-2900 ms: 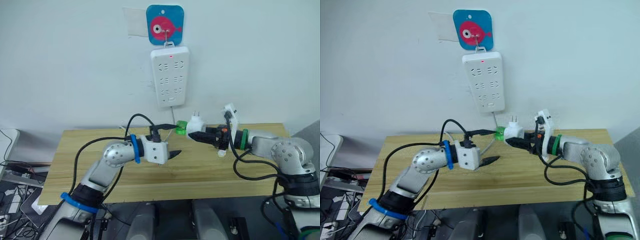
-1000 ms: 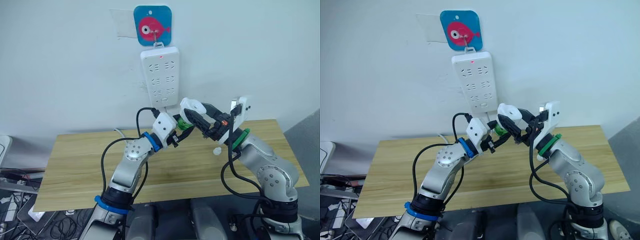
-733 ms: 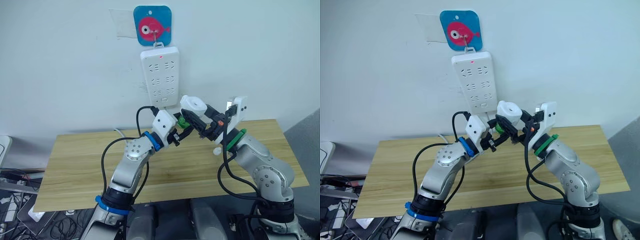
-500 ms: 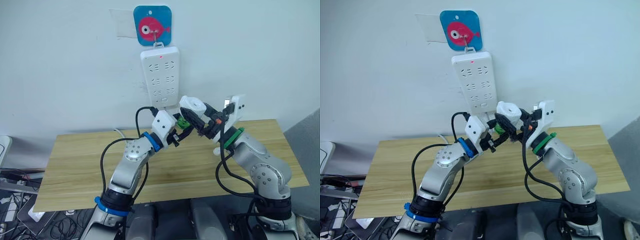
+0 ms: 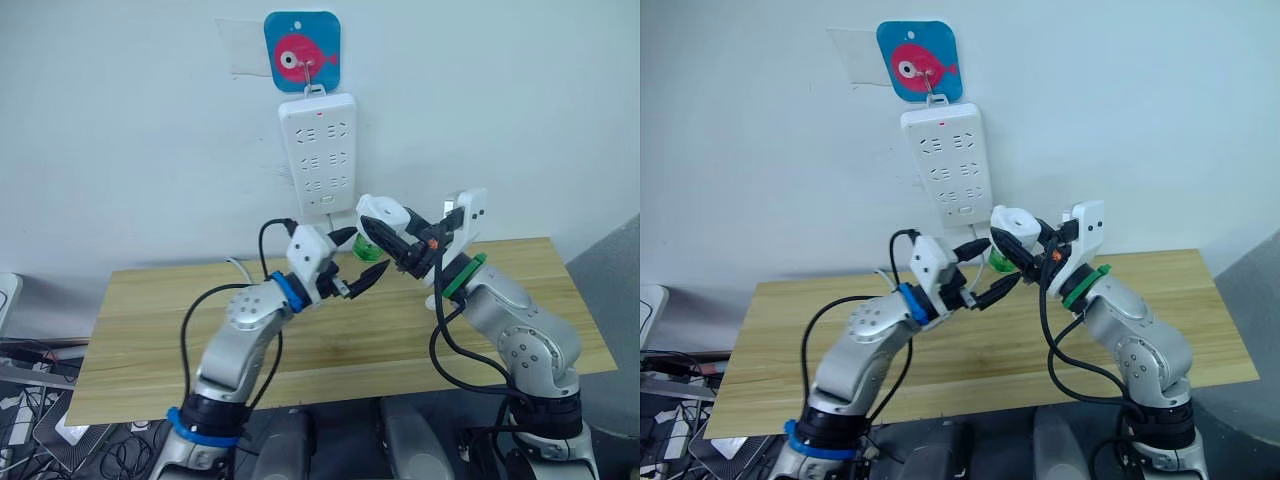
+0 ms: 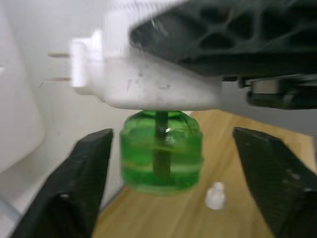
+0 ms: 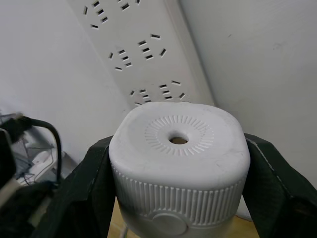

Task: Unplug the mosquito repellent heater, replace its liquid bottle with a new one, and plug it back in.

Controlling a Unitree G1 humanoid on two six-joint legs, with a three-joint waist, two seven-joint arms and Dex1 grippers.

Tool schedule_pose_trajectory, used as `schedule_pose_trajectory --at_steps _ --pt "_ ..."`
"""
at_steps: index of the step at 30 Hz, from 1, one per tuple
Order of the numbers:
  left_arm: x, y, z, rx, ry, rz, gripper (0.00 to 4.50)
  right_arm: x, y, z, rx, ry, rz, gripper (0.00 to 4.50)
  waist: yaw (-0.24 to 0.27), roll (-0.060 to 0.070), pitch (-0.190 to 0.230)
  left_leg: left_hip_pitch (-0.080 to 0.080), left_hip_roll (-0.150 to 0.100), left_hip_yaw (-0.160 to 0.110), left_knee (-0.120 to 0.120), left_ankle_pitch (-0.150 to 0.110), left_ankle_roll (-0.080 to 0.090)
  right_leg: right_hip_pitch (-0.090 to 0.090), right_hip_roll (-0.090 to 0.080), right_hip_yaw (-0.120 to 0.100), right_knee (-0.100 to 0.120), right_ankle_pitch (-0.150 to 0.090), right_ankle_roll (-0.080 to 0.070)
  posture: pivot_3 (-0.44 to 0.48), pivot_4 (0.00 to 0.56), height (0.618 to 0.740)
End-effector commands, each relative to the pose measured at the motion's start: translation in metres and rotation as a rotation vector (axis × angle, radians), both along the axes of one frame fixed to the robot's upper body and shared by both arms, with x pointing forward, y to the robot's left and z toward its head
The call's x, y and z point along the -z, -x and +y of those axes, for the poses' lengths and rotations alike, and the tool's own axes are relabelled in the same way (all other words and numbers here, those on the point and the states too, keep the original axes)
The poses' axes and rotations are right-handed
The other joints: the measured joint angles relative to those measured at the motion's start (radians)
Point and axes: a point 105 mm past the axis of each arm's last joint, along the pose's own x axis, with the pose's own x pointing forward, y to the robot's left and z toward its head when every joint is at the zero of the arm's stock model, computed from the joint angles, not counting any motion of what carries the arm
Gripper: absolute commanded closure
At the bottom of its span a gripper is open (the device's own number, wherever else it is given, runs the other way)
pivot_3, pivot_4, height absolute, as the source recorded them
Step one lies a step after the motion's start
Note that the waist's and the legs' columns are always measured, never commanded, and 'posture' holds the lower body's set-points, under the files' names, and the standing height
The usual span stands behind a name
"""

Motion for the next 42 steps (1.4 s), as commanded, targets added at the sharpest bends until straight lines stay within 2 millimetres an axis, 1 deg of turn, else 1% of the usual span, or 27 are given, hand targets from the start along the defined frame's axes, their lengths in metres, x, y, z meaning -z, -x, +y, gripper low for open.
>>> schedule_pose_trajectory --at_steps 1,4,6,8,9,10,11,16,18,21,24,32,34,35,39,40,42 --pt "-0.019 0.01 0.027 0.032 0.028 -0.008 0.0 -0.008 0.004 -0.003 0.012 0.022 -0.073 1.47 0.0 0.0 0.0 0.0 0.0 0.0 0.0 0.0 0.0 0.0 0.0 0.0 0.0 0.0 0.0 -0.152 0.194 0.74" --pt "-0.033 -0.003 0.062 -0.038 0.008 0.006 0.0 -0.007 0.005 -0.002 0.012 0.027 -0.077 1.47 0.0 0.0 0.0 0.0 0.0 0.0 0.0 0.0 0.0 0.0 0.0 0.0 0.0 0.0 0.0 -0.153 0.196 0.74" --pt "-0.047 -0.013 0.083 -0.086 0.014 -0.013 0.0 -0.007 0.006 -0.001 0.014 0.028 -0.081 1.47 0.001 0.0 -0.001 0.0 0.0 0.0 0.0 0.0 0.0 0.0 0.0 0.0 0.0 0.0 0.0 -0.153 0.196 0.74" --pt "-0.057 -0.024 0.101 -0.117 0.013 -0.025 0.39 -0.008 0.006 0.0 0.015 0.027 -0.088 1.47 0.004 0.0 -0.001 0.0 -0.001 0.0 0.0 0.0 0.0 0.0 0.0 -0.001 0.0 0.0 0.0 -0.148 0.199 0.74" --pt "-0.059 -0.029 0.107 -0.119 0.005 -0.023 0.59 -0.008 0.006 0.001 0.011 0.029 -0.094 1.47 0.004 0.0 -0.001 0.0 -0.001 0.0 0.0 0.001 -0.001 0.0 0.001 -0.001 0.0 0.0 0.0 -0.147 0.2 0.74" --pt "-0.06 -0.033 0.109 -0.118 -0.001 -0.022 0.9 -0.008 0.006 0.002 0.009 0.031 -0.097 1.47 0.004 0.0 -0.001 0.0 -0.001 0.0 0.0 0.002 -0.003 0.0 0.001 -0.001 -0.001 0.0 0.0 -0.145 0.201 0.74" --pt "-0.06 -0.038 0.11 -0.111 -0.011 -0.013 1.14 -0.009 0.006 0.003 0.005 0.032 -0.102 1.47 0.004 0.0 -0.001 0.0 -0.001 0.0 0.0 0.002 -0.003 0.0 0.001 -0.001 -0.001 0.0 0.0 -0.145 0.201 0.74" --pt "-0.058 -0.056 0.098 0.001 -0.068 0.004 1.14 -0.015 0.005 0.01 -0.014 0.042 -0.134 1.47 0.009 -0.001 -0.001 0.0 -0.002 0.0 0.0 0.002 -0.004 0.0 0.001 -0.001 -0.001 0.0 0.0 -0.145 0.2 0.74" --pt "-0.061 -0.065 0.094 0.032 -0.073 0.0 1.14 -0.017 0.004 0.011 -0.018 0.049 -0.146 1.47 0.009 -0.001 -0.001 0.0 -0.002 0.0 0.0 0.002 -0.004 0.0 0.001 -0.001 -0.001 0.0 0.0 -0.153 0.198 0.74" --pt "-0.065 -0.076 0.09 0.058 -0.081 -0.012 1.14 -0.02 0.005 0.013 -0.024 0.061 -0.162 1.47 0.008 -0.001 -0.001 -0.001 -0.002 0.0 0.0 0.002 -0.004 -0.001 0.001 -0.001 0.0 0.0 0.0 -0.172 0.197 0.74" --pt "-0.066 -0.085 0.084 0.085 -0.102 -0.028 1.14 -0.021 0.007 0.014 -0.033 0.068 -0.175 1.47 0.001 -0.001 -0.001 -0.001 -0.002 0.0 0.0 0.002 -0.004 -0.002 0.0 -0.001 0.0 0.0 0.0 -0.172 0.197 0.74" --pt "-0.072 -0.091 0.064 0.197 -0.103 -0.033 1.14 -0.023 0.007 0.016 -0.045 0.085 -0.191 1.47 -0.006 -0.001 -0.001 -0.002 -0.002 0.0 0.0 0.002 -0.004 -0.002 0.0 -0.001 0.001 0.0 0.0 -0.188 0.195 0.74" --pt "-0.073 -0.091 0.063 0.208 -0.099 -0.033 1.5 -0.023 0.006 0.016 -0.045 0.087 -0.193 1.47 -0.007 -0.001 -0.001 -0.002 -0.002 0.0 0.001 0.002 -0.004 -0.002 0.0 -0.001 0.001 0.0 0.0 -0.188 0.195 0.74" --pt "-0.073 -0.09 0.064 0.214 -0.096 -0.027 1.75 -0.023 0.006 0.017 -0.045 0.088 -0.194 1.47 -0.007 -0.001 -0.001 -0.002 -0.002 0.0 0.001 0.002 -0.004 -0.002 0.0 -0.001 0.001 0.0 0.0 -0.188 0.195 0.74" --pt "-0.076 -0.093 0.069 0.193 -0.056 -0.006 2.96 -0.021 0.007 0.021 -0.055 0.097 -0.195 1.47 -0.007 -0.001 -0.001 -0.002 -0.002 0.0 0.001 0.002 -0.004 -0.002 0.0 -0.001 0.001 0.0 0.0 -0.183 0.196 0.74" --pt "-0.077 -0.093 0.069 0.194 -0.05 0.0 3.19 -0.021 0.007 0.023 -0.058 0.101 -0.198 1.47 -0.008 -0.001 -0.001 -0.002 -0.002 0.0 0.001 0.002 -0.004 -0.002 0.0 -0.001 0.001 0.0 0.0 -0.18 0.196 0.74" --pt "-0.079 -0.093 0.068 0.203 -0.032 0.017 3.21 -0.022 0.006 0.026 -0.061 0.107 -0.206 1.47 -0.009 -0.001 -0.001 -0.002 -0.002 0.0 0.001 0.003 -0.004 -0.002 0.0 -0.001 0.002 0.0 0.0 -0.178 0.195 0.74"
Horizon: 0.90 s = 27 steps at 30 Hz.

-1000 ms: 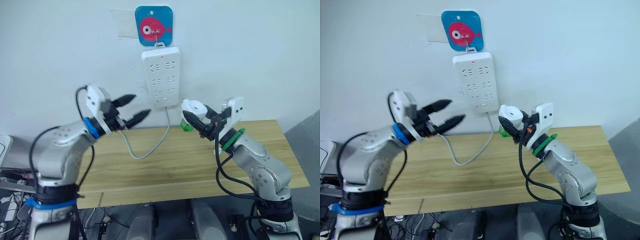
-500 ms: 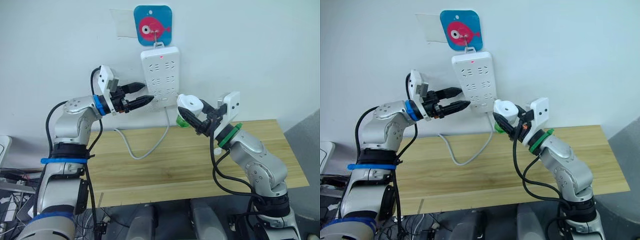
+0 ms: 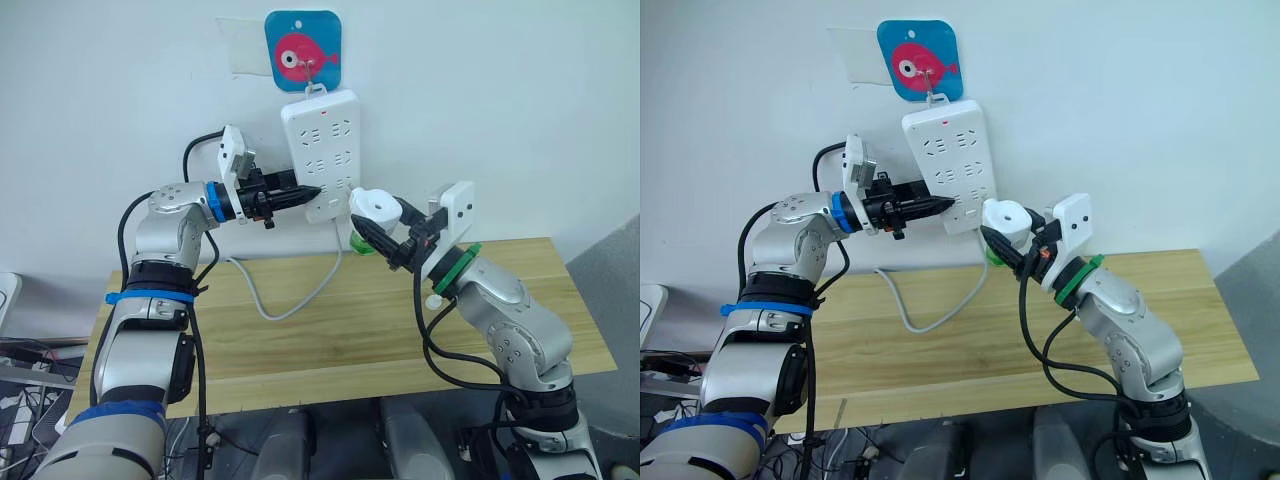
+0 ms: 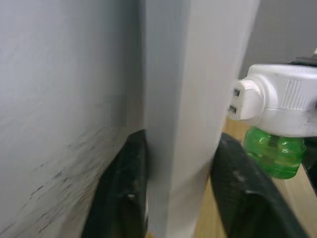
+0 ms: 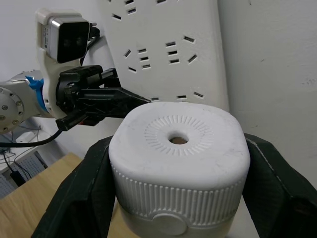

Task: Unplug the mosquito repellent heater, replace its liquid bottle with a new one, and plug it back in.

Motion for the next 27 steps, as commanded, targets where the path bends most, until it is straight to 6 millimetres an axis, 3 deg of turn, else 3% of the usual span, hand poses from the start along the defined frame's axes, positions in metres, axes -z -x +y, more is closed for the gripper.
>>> schedule_pose_trajectory --at_steps 1,15,27 --pt "-0.02 -0.001 0.001 -0.001 0.055 -0.006 3.21 -0.014 0.005 0.008 -0.027 -0.006 -0.078 1.47 0.0 0.0 0.0 0.0 0.0 0.0 0.0 0.0 0.0 0.0 0.0 0.0 0.0 0.0 0.0 -0.176 0.194 0.74" --pt "-0.017 0.002 0.003 0.008 0.044 0.029 3.21 -0.014 -0.006 0.009 0.021 0.048 -0.096 1.47 0.0 -0.001 -0.001 0.0 -0.001 0.0 0.001 0.0 0.0 0.0 0.0 0.0 0.001 0.0 0.0 -0.161 0.19 0.74" --pt "-0.012 0.004 0.005 0.009 0.04 0.03 3.21 -0.018 -0.003 0.006 0.035 0.084 -0.152 1.47 -0.001 -0.001 -0.001 0.0 -0.001 0.0 0.001 0.0 0.0 0.0 0.0 0.0 0.001 0.0 0.0 -0.164 0.186 0.74"
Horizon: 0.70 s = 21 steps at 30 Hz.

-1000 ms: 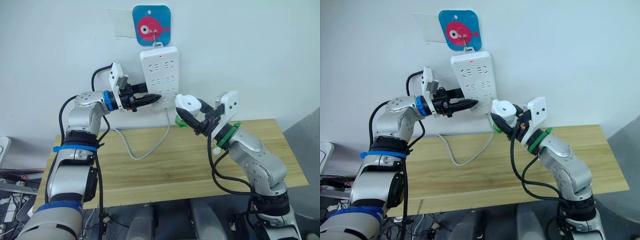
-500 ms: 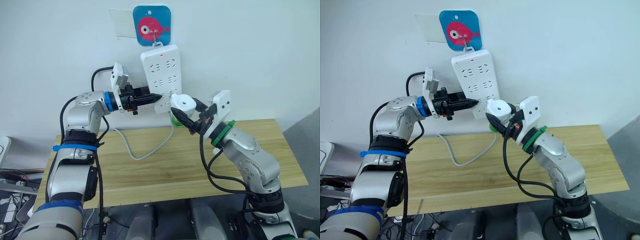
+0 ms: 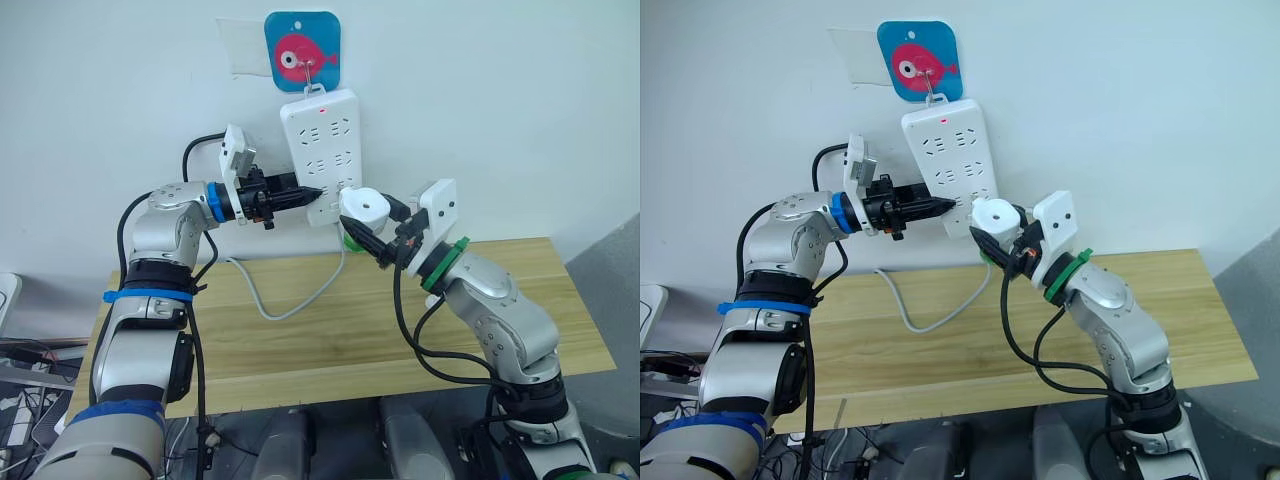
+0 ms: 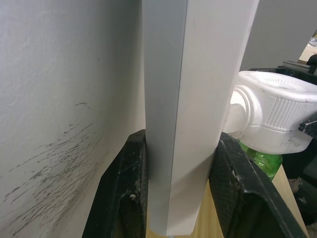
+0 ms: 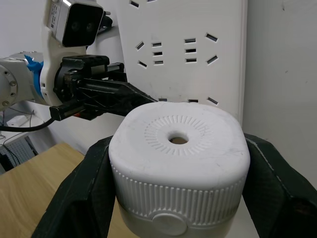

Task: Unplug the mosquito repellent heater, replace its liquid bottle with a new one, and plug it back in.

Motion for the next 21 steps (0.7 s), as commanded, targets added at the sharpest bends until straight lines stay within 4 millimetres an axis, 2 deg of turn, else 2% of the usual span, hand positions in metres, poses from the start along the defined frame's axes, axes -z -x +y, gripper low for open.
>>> schedule_pose_trajectory --at_steps 1,11,21 --pt "-0.011 0.002 0.005 -0.006 0.035 -0.03 3.21 -0.017 0.003 -0.002 0.017 -0.008 -0.085 1.47 -0.001 0.0 0.0 0.0 0.0 0.0 0.0 0.0 0.0 0.0 0.0 0.0 0.0 0.0 0.0 -0.164 0.186 0.74" --pt "-0.009 0.002 0.004 -0.004 0.022 -0.039 3.21 -0.017 0.001 -0.002 0.026 0.006 -0.093 1.47 -0.001 0.0 -0.001 0.0 0.0 0.0 0.0 0.0 0.0 0.0 0.0 0.0 0.0 0.0 0.0 -0.167 0.181 0.74" --pt "-0.009 0.003 0.0 0.007 0.025 -0.043 3.21 -0.012 -0.005 0.008 0.072 0.014 -0.046 1.47 -0.003 0.0 -0.002 0.0 0.0 0.0 0.0 0.0 0.0 0.0 0.0 0.0 0.001 0.0 0.0 -0.165 0.186 0.74"
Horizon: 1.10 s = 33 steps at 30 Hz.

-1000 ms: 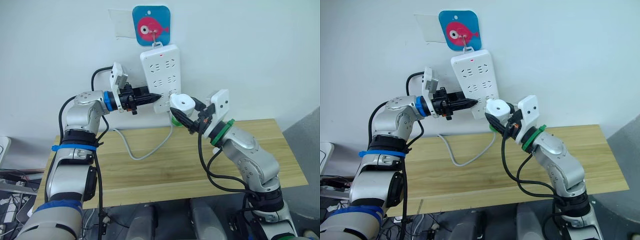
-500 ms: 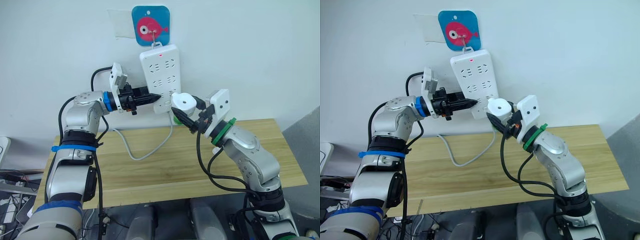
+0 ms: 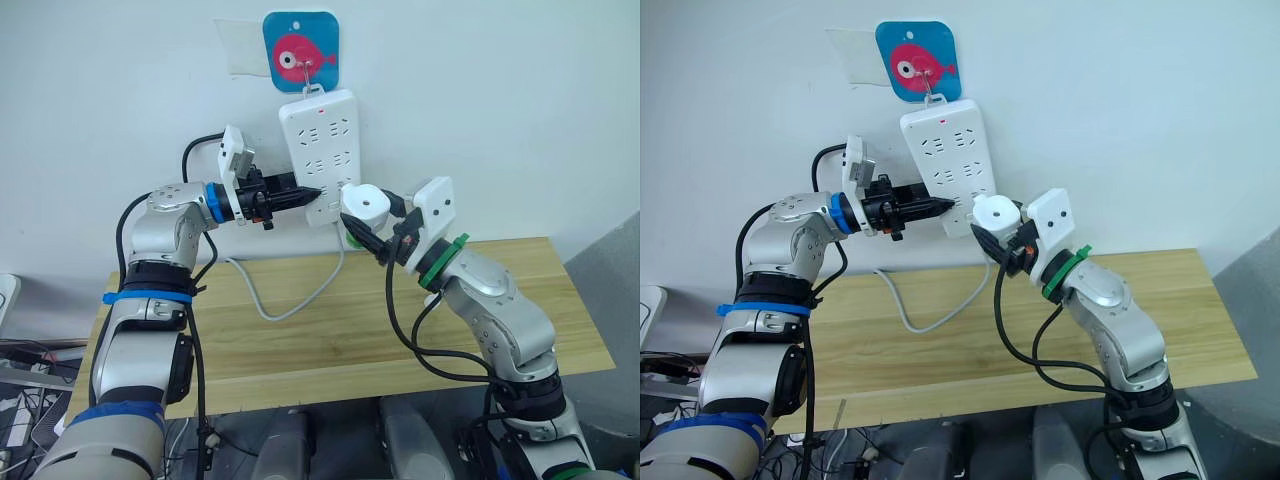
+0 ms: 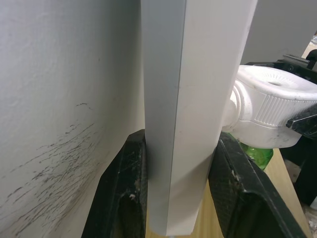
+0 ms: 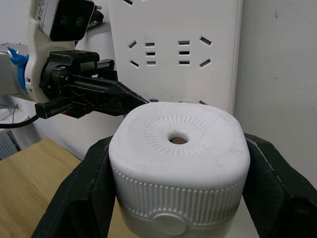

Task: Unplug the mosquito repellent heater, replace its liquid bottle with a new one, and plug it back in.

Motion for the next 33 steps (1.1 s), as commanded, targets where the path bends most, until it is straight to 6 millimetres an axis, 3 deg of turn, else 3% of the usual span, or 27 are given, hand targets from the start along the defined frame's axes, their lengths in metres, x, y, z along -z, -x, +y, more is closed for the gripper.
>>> schedule_pose_trajectory --at_steps 1,33 --pt "-0.01 0.003 -0.002 0.016 0.028 -0.027 3.21 -0.011 -0.001 0.003 0.04 -0.014 -0.028 1.47 -0.001 0.0 -0.002 0.0 0.0 0.0 0.0 0.0 0.0 0.0 0.0 0.0 0.0 0.0 0.0 -0.165 0.186 0.74" --pt "-0.01 0.01 -0.008 0.052 0.044 -0.003 3.21 -0.016 -0.027 0.022 0.149 -0.036 -0.002 1.47 -0.017 -0.001 -0.013 0.0 0.001 0.006 0.0 0.0 0.0 -0.011 -0.001 -0.001 0.014 0.0 0.0 -0.152 0.194 0.74"
